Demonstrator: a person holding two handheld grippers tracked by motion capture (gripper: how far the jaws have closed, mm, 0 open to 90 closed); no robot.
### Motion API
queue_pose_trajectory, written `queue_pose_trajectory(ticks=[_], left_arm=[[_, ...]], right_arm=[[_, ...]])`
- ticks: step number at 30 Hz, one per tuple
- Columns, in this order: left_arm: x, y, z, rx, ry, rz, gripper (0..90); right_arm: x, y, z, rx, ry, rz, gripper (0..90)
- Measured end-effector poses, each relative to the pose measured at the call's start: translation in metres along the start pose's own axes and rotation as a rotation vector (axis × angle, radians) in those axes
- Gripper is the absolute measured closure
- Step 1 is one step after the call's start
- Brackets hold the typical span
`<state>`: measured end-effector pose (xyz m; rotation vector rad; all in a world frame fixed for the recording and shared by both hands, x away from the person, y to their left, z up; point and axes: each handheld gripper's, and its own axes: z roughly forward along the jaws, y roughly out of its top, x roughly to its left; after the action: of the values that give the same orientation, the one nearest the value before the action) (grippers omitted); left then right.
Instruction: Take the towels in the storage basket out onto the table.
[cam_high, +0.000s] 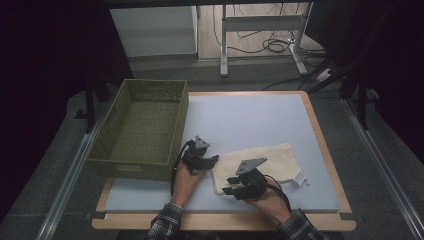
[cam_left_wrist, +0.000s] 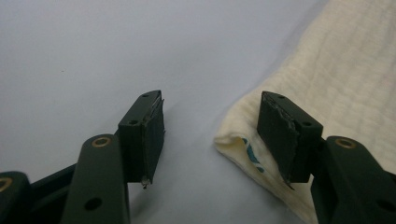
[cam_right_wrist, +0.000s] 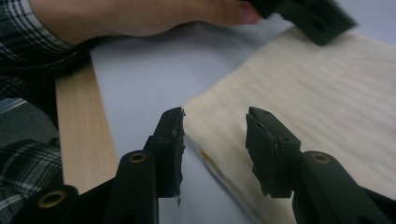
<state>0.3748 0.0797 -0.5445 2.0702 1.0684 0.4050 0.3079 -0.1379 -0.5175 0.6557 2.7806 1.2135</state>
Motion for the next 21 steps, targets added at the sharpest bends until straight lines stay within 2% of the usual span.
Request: queue_pose_trajectory(ticks=[7, 11, 12, 13, 16, 18, 21], left_arm=[[0.000, 0.000, 0.000, 0.000, 0.000, 0.002, 41.2], [0.000, 0.000, 0.000, 0.000, 0.000, 0.001, 41.2], [0.000, 0.000, 0.000, -0.001, 0.000, 0.000, 41.3], [0.000, 0.000, 0.000, 0.000, 0.000, 0.001, 41.3], [0.000, 0.000, 0.000, -0.001, 0.000, -0.001, 41.4], [0.000, 0.000, 0.000, -0.001, 0.002, 0.000, 41.8], [0.000, 0.000, 0.000, 0.000, 0.005, 0.002, 43.0]], right_arm=[[0.013, 0.011, 0.019, 0.015, 0.018, -0.020, 58.1], [0.017, 0.011, 0.030, 0.040, -0.006, -0.038, 58.2], [0.019, 0.010, 0.031, 0.033, -0.025, -0.047, 62.6], [0.019, 0.010, 0.031, 0.033, -0.025, -0.047, 62.6], [0.023, 0.008, 0.031, 0.032, -0.085, -0.077, 72.6], [0.024, 0.008, 0.031, 0.035, -0.101, -0.084, 77.3], [0.023, 0.008, 0.030, 0.035, -0.106, -0.065, 83.6]])
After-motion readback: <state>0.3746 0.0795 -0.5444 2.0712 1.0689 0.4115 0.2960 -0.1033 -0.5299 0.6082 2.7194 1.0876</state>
